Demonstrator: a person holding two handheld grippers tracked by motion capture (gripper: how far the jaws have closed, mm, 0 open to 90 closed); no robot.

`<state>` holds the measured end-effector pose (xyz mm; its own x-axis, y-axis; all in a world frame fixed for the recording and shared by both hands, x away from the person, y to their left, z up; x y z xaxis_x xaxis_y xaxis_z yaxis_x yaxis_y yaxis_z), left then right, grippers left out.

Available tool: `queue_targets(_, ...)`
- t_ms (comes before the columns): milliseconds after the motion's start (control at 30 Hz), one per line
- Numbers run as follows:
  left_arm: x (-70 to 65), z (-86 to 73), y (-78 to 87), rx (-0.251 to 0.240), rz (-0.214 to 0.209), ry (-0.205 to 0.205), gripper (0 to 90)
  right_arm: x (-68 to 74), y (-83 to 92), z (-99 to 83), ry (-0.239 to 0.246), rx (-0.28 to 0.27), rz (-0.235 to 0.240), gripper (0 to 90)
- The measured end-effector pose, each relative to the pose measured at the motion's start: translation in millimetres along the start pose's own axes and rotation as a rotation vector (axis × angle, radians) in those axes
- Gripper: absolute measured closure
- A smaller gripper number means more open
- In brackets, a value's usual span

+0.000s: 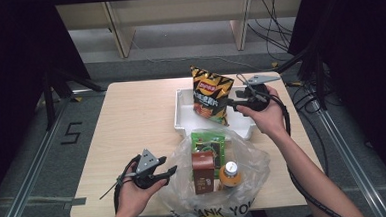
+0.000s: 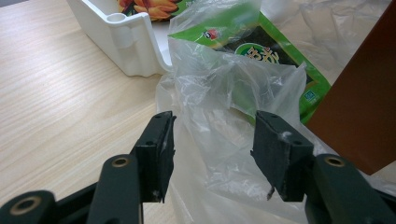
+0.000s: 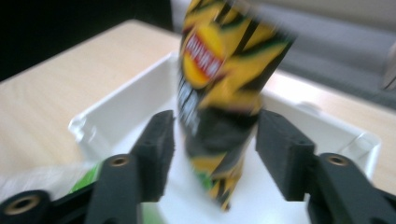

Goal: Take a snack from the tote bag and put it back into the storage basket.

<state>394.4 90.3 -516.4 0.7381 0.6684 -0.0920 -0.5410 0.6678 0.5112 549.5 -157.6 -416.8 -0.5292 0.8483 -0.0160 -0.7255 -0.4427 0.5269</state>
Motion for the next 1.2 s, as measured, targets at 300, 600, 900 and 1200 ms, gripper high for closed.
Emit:
queue_targets(300,2.1,-1.9,0.5,0.006,0.0,0.0,47.6,12.6,-20.0,-33.9,-0.011,0.153,0.099,80.6)
queue_targets(600,2.6,-1.5,1.1,0.005,0.01,-0.007,47.6,9.9,-48.9,-50.2,0.056,0.239,0.111,90.0)
queue_targets(900,1.7,-1.4,1.3,0.004,0.003,-0.013,47.6,13.0,-70.7,-62.8,0.058,0.332,0.126,90.0)
queue_targets(1200,1.1,-2.7,0.5,0.007,-0.002,-0.007,47.6,9.9,-82.1,-69.6,0.052,0.385,0.123,90.0)
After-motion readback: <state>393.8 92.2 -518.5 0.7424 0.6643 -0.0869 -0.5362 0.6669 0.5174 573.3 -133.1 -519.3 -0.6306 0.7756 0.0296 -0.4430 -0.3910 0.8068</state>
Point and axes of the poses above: each handheld gripper's, and its own axes: y roughly backward along the jaws, z roughly out of its top, x roughly to its left, the point moved 9 cm from there along -y, roughly forward along the jaws, and after that the axes turned 6 degrees about -z, right-handed, at the moved point
